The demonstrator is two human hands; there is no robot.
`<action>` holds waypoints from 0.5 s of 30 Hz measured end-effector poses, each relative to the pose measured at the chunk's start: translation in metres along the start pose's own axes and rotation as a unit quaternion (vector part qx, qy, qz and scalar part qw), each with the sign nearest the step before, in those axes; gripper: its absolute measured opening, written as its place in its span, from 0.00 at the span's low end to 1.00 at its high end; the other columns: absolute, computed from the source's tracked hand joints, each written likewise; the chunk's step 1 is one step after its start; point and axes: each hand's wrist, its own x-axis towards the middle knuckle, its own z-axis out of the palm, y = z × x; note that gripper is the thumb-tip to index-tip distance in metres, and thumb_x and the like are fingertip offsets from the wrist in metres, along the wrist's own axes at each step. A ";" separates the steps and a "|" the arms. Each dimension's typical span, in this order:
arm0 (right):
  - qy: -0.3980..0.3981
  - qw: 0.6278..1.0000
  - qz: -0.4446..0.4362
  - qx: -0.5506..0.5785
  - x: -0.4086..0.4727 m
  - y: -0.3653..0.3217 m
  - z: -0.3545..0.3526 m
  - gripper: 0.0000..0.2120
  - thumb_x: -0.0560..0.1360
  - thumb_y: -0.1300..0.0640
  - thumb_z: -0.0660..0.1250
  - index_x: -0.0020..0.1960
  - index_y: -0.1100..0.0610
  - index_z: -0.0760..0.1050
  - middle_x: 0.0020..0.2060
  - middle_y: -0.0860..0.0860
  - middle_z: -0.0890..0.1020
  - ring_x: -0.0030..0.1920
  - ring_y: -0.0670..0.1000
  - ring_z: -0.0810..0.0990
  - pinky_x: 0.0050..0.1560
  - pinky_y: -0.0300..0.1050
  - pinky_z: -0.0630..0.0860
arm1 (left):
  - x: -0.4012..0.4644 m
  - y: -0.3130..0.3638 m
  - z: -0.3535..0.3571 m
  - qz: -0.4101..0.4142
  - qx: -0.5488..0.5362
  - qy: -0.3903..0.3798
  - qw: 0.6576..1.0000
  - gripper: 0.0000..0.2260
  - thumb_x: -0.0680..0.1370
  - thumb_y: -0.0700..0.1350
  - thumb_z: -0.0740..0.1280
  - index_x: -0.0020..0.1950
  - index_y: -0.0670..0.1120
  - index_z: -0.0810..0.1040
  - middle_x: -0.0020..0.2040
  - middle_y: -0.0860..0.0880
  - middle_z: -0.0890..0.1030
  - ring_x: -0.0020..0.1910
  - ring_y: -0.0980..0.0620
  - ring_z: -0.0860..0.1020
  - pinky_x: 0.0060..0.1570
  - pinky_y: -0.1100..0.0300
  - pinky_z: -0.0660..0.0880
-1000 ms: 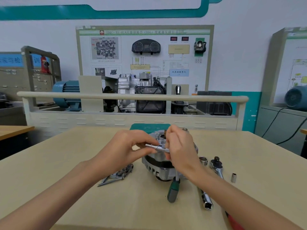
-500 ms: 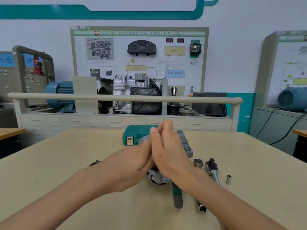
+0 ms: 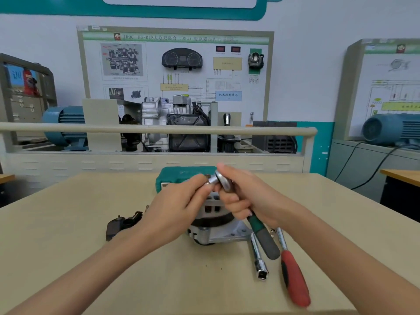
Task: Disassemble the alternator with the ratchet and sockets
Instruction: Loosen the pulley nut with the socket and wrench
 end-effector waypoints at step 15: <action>-0.106 0.909 0.109 0.387 -0.034 0.021 -0.055 0.12 0.73 0.54 0.61 0.40 0.62 0.78 0.26 0.49 0.70 0.21 0.42 0.59 0.19 0.32 0.60 | 0.031 0.021 0.029 0.023 0.084 -0.074 0.993 0.09 0.80 0.57 0.51 0.45 0.59 0.69 0.34 0.56 0.73 0.35 0.58 0.72 0.34 0.57 0.69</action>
